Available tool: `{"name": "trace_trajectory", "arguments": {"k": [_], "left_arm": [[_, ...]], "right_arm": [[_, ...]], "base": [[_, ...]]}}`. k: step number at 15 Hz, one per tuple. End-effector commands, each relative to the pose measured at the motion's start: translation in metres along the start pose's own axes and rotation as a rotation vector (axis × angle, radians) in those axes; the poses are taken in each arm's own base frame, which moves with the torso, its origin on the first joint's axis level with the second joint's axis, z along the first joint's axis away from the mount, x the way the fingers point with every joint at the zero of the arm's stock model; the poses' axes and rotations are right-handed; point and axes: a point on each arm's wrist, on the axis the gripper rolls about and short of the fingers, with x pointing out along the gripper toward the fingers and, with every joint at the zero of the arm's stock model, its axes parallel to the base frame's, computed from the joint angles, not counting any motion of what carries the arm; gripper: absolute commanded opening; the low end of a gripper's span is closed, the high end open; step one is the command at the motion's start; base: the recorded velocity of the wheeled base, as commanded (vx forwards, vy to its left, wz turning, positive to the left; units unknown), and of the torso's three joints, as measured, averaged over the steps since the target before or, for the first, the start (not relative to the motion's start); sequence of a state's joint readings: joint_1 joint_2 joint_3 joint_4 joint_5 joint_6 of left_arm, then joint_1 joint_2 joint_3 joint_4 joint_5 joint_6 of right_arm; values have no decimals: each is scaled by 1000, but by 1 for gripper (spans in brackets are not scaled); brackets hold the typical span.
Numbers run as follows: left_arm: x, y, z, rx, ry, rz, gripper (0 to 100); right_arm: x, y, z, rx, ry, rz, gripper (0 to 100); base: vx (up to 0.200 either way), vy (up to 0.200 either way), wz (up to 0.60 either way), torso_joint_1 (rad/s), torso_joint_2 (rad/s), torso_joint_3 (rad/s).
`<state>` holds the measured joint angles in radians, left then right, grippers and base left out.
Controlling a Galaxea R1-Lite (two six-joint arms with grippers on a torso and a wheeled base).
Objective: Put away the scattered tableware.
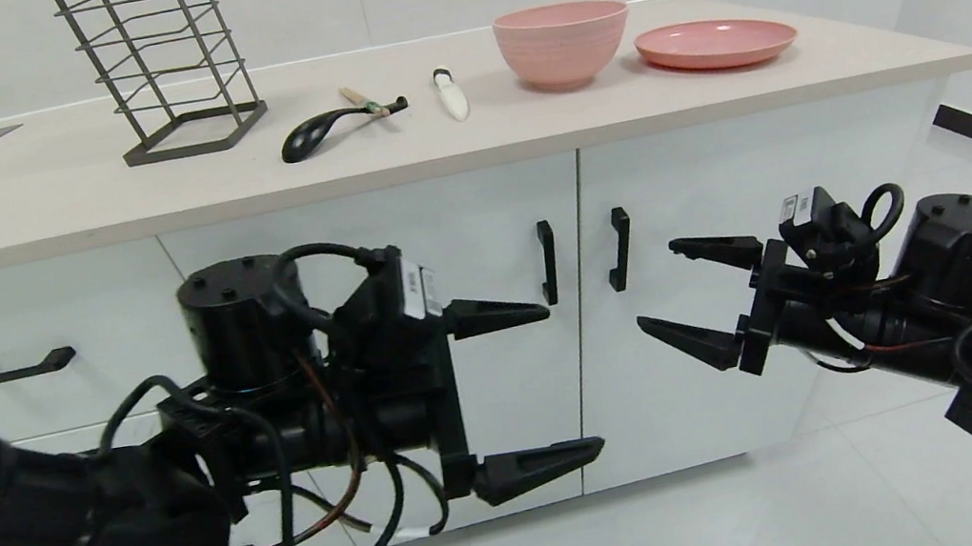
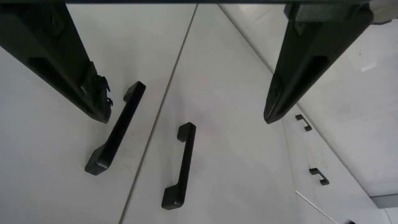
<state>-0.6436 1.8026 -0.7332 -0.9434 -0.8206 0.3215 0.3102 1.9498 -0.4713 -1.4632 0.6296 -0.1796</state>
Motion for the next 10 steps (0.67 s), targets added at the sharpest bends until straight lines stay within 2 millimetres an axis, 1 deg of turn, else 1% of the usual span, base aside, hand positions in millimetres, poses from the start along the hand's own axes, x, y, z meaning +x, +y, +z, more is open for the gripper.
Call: {"name": "trace_trajectory", "arguments": {"k": [1,3,4,6,8,10], "left_arm": [[39,13,-12,-35,2,18,100],[53,26,-7,-41,-39,72,100],[59,32,-8,-33,-56,80,100],[66,43,-10,-10,-77,71,100],[68,50,-8,4,-107,9,100],[67,55,-6,11,-113,8,100]], "right_arm": [[9,-9,-14,12,20,-5,100],[20,-19,-16,-4,-1,-15,100],[23,-24,-17,-9,-8,-21,100],[28,-28,-26,-2,-1,-1,100],[34,-32,-27,-16,-29,58,100],[35,-33,-26,-22,-38,68,100]], "base": [[0,0,0,0,0,0],[0,0,0,0,0,0],[0,0,0,0,0,0],[0,0,0,0,0,0],[0,0,0,0,0,0],[0,0,0,0,0,0]]}}
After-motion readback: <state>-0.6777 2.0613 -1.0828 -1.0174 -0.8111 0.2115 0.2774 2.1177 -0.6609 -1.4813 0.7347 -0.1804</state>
